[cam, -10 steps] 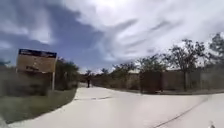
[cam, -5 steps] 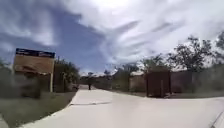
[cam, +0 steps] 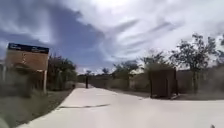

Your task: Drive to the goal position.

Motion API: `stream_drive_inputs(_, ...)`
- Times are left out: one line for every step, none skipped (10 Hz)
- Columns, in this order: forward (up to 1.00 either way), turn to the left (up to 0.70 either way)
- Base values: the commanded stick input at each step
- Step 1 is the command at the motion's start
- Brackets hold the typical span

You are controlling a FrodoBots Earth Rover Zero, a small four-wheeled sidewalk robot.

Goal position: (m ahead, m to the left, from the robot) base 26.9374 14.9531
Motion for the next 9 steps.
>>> stream_drive_inputs(0.85,0.14)
stream_drive_inputs(0.85,0.25)
stream_drive_inputs(0.85,0.33)
stream_drive_inputs(0.85,0.34)
stream_drive_inputs(0.85,0.34)
stream_drive_inputs(0.85,0.34)
stream_drive_inputs(0.85,0.33)
stream_drive_inputs(0.85,0.21)
stream_drive_inputs(0.85,0.06)
